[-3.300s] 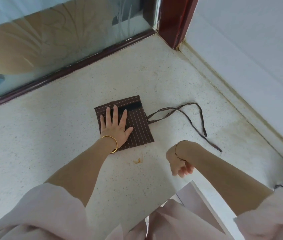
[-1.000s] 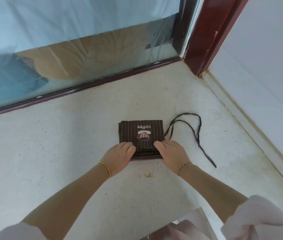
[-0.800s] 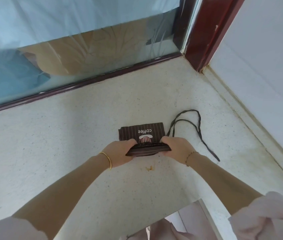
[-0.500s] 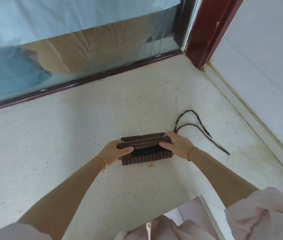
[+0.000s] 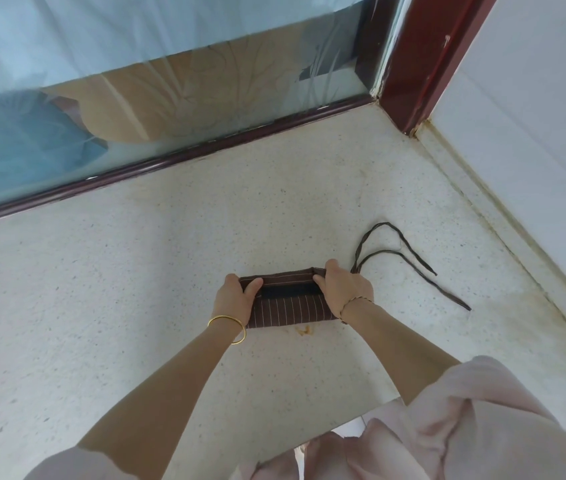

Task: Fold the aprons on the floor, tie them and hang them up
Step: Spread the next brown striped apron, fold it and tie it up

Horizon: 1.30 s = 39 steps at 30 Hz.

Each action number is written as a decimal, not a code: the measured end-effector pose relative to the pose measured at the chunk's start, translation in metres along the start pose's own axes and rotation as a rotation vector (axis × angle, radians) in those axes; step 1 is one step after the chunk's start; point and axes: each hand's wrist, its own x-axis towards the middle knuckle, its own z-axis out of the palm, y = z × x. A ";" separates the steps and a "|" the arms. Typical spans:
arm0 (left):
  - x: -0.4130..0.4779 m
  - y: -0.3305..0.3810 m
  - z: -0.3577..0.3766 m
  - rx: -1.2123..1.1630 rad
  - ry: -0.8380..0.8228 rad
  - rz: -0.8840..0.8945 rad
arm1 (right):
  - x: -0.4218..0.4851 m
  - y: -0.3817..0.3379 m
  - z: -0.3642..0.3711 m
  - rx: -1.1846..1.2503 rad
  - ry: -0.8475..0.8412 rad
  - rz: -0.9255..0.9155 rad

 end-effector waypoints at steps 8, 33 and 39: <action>-0.013 0.029 0.007 0.648 0.192 0.945 | 0.003 -0.009 0.004 0.057 0.011 0.130; -0.013 0.056 0.011 0.466 -0.489 0.302 | -0.059 0.052 0.016 -0.203 0.166 -0.023; -0.036 0.054 -0.006 -0.062 -0.397 0.160 | -0.059 0.029 -0.010 0.371 0.137 0.072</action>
